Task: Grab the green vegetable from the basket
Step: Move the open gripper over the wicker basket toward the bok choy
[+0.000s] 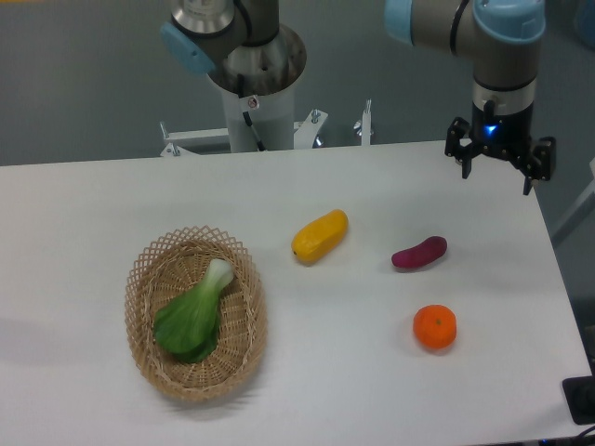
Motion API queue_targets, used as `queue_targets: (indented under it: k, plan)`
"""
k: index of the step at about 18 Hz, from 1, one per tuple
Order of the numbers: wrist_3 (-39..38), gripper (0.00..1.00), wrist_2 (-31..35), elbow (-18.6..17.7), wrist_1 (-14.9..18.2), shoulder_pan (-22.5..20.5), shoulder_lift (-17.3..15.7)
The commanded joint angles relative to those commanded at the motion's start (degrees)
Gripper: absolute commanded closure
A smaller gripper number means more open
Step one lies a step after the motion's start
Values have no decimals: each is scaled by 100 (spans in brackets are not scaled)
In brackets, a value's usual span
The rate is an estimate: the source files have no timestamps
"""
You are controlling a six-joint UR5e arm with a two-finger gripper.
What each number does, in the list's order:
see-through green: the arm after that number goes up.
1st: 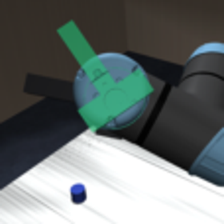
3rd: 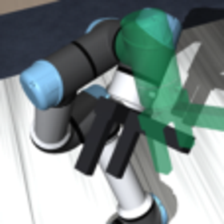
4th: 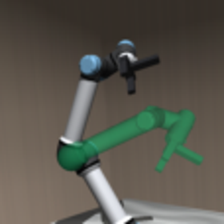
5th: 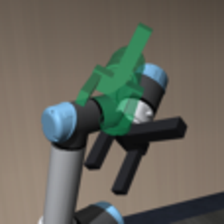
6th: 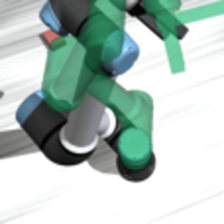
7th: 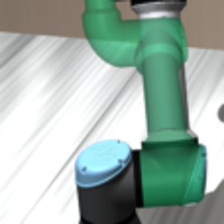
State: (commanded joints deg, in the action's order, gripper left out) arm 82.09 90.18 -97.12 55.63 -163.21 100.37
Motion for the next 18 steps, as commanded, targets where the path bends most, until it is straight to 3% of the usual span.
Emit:
queue_targets:
  k: [8,14,18]
  plan:
    - [-35,0,-52,-105,9,149,-44]
    - [-2353,0,-764,-334,-220,395,-123]
    - [-3469,0,-739,-369,-229,1123,-53]
